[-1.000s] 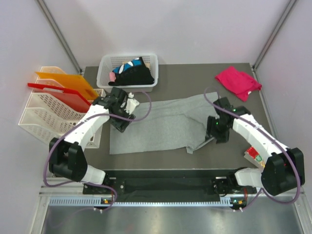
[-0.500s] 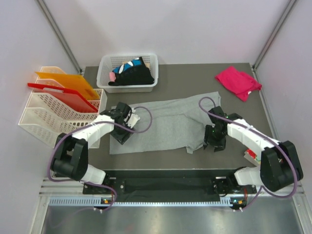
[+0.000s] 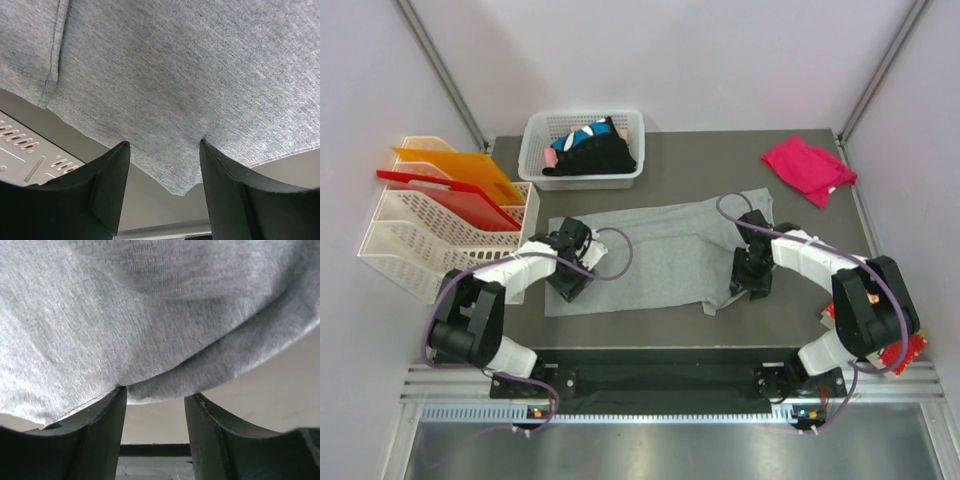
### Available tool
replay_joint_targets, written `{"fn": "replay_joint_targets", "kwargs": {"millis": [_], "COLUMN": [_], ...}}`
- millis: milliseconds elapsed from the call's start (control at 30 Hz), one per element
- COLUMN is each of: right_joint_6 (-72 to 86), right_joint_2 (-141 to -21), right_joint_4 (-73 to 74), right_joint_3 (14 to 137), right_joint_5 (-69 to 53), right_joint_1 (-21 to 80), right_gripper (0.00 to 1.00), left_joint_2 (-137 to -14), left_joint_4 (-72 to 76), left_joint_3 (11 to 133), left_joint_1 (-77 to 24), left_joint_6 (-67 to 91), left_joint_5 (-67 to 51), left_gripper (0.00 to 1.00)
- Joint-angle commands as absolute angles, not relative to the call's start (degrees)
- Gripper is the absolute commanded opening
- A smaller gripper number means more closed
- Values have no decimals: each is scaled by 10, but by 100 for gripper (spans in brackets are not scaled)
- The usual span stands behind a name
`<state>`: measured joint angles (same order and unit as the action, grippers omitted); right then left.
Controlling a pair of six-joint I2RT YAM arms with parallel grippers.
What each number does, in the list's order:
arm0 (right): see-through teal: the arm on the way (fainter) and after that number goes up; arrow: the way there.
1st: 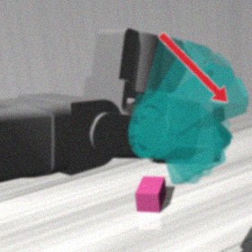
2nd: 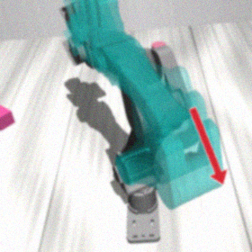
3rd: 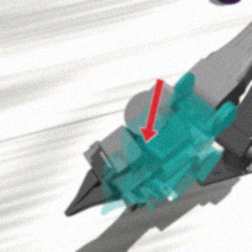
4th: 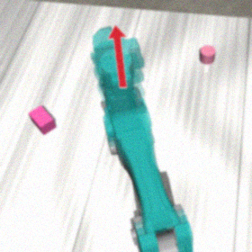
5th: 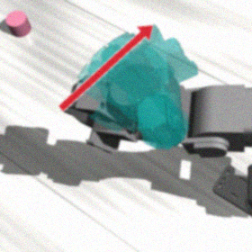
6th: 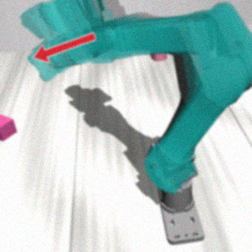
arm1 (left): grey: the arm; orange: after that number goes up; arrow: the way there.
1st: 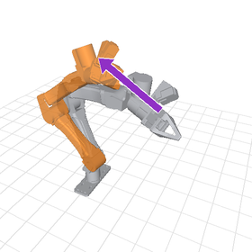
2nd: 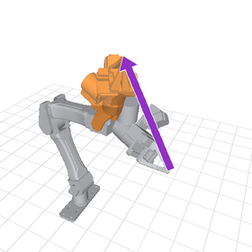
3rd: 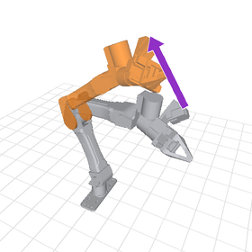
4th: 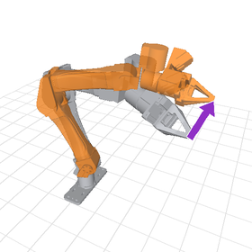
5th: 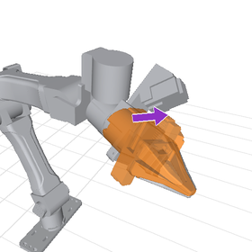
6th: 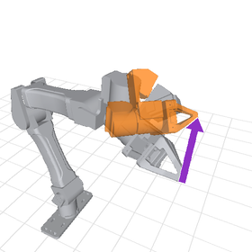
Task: Fold and stack the t-shirts
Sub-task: Grap the side of the flattened tshirt closest away from the robot with both arms
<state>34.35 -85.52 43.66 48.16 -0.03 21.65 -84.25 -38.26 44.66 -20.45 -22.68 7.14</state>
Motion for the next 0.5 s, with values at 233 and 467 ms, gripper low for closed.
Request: {"fn": "replay_joint_targets", "kwargs": {"millis": [233, 467], "right_joint_6": [359, 348], "right_joint_2": [-889, -846], "right_joint_4": [392, 458], "right_joint_3": [475, 491], "right_joint_5": [6, 26], "right_joint_1": [222, 222], "right_gripper": [24, 4], "left_joint_2": [-911, -911], "left_joint_4": [-295, -299], "left_joint_3": [442, 448], "left_joint_1": [-190, -185], "left_joint_6": [-238, -243], "left_joint_5": [68, 66], "left_gripper": [63, 63]}}
